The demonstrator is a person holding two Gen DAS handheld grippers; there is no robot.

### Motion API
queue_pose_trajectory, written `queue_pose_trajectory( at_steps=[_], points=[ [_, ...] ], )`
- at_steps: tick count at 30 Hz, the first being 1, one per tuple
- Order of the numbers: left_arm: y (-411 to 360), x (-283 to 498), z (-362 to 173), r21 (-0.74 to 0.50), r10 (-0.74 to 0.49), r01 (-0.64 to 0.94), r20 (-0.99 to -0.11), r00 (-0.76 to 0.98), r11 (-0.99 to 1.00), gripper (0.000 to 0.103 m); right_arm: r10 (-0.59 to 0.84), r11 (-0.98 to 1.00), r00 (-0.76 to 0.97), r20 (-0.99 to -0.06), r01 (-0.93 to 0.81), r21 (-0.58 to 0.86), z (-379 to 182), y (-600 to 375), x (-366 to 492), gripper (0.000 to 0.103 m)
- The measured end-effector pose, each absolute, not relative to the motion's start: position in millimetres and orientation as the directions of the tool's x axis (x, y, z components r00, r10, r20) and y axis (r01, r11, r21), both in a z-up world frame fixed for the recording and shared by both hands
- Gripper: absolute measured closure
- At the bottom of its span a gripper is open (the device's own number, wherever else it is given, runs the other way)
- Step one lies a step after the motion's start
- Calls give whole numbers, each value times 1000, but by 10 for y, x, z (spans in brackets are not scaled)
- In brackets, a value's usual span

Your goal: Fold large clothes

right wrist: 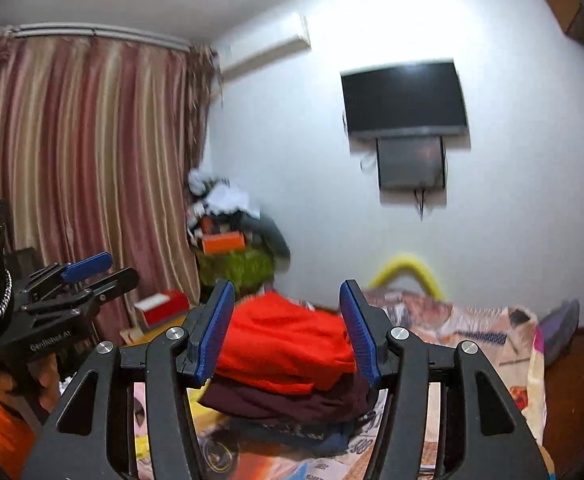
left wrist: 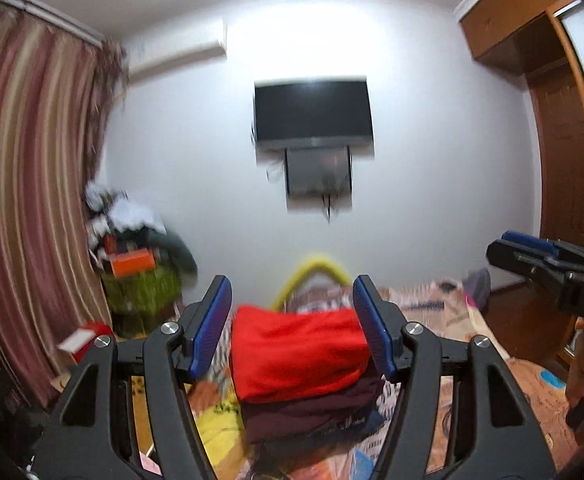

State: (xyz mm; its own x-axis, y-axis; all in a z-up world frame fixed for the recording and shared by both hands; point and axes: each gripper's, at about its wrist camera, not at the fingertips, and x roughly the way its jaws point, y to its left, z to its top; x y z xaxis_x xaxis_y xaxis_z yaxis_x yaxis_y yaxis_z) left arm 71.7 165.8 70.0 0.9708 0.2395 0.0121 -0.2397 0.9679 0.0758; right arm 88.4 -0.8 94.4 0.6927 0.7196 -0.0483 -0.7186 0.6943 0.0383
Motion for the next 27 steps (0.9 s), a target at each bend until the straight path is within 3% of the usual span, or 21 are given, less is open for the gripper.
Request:
queue_pose_trajectory(
  at_steps=[5,8,12,14,16,18,27],
  points=[
    [1357,217,552,57,270,-278,112,956,959,35,704,710,710,29,-704,26,859,-145,478,47],
    [1296,57,422,23,283,-287,112,953,958,28,681,730,731,47,-683,31,769,-182,361,36],
    [1316,-51,277,-24,309,-308,97,946,951,19,649,760,760,26,-650,15,701,-167,318,32],
    [1319,-106,218,-39,329,-327,90,940,944,19,634,773,773,18,-634,20,684,-177,276,24],
    [1316,-152,165,-42,344,-341,90,935,939,18,616,787,787,25,-617,27,667,-193,263,8],
    [1329,-174,138,-44,355,-353,83,931,935,14,600,799,799,29,-601,27,664,-175,264,0],
    [1410,-169,80,-66,357,-352,73,931,934,11,593,805,805,-12,-593,-13,572,-102,214,0]
  ],
)
